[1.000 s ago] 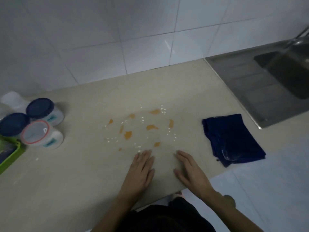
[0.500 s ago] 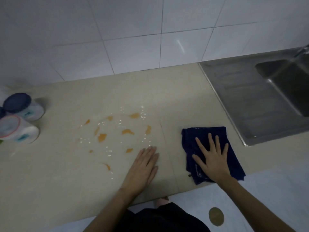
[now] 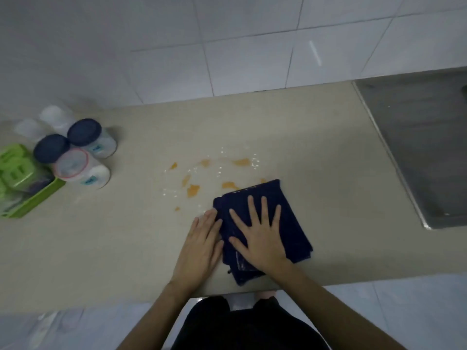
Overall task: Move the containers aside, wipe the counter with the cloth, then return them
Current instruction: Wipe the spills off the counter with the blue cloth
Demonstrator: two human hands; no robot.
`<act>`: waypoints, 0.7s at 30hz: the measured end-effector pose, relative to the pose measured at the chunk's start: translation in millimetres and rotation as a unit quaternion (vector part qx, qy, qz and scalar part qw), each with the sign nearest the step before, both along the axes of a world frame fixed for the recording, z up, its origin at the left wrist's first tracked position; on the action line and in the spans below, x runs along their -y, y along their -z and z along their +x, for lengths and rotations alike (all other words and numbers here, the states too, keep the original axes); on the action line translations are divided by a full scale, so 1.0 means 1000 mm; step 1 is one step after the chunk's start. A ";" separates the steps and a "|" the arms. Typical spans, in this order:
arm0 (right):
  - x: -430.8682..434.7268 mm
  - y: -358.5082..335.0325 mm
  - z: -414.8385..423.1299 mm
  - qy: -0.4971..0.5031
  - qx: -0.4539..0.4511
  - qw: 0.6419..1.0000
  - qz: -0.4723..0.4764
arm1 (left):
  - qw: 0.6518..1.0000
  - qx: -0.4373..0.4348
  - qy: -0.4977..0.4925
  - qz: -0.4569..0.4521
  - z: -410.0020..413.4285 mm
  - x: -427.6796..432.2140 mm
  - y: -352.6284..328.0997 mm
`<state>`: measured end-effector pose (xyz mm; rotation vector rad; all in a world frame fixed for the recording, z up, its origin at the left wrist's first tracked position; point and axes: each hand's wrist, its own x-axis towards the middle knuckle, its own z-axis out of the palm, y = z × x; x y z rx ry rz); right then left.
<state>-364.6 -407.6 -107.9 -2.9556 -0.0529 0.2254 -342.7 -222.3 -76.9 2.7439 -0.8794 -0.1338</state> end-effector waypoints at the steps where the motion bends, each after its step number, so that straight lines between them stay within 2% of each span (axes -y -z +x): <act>1: -0.015 0.000 0.008 -0.018 0.002 1.000 -0.008 | 1.000 -0.003 -0.019 0.003 0.003 -0.014 -0.001; 7: -0.018 -0.001 0.021 -0.060 0.000 0.997 -0.057 | 0.996 -0.021 -0.080 0.011 0.022 -0.096 0.003; 12: -0.007 -0.004 0.006 0.011 -0.022 0.997 -0.071 | 0.997 -0.014 -0.078 -0.017 0.051 -0.141 0.009; 16: -0.064 -0.002 -0.001 -0.017 -0.024 0.997 -0.072 | 0.984 -0.025 -0.153 -0.086 0.077 -0.174 0.016; 19: -0.131 0.001 0.007 -0.086 -0.021 0.995 -0.040 | 0.987 -0.021 -0.138 -0.076 0.088 -0.200 0.020; 21: -0.169 0.002 0.022 -0.097 -0.025 0.995 -0.023 | 0.988 -0.020 -0.135 -0.070 0.089 -0.212 0.023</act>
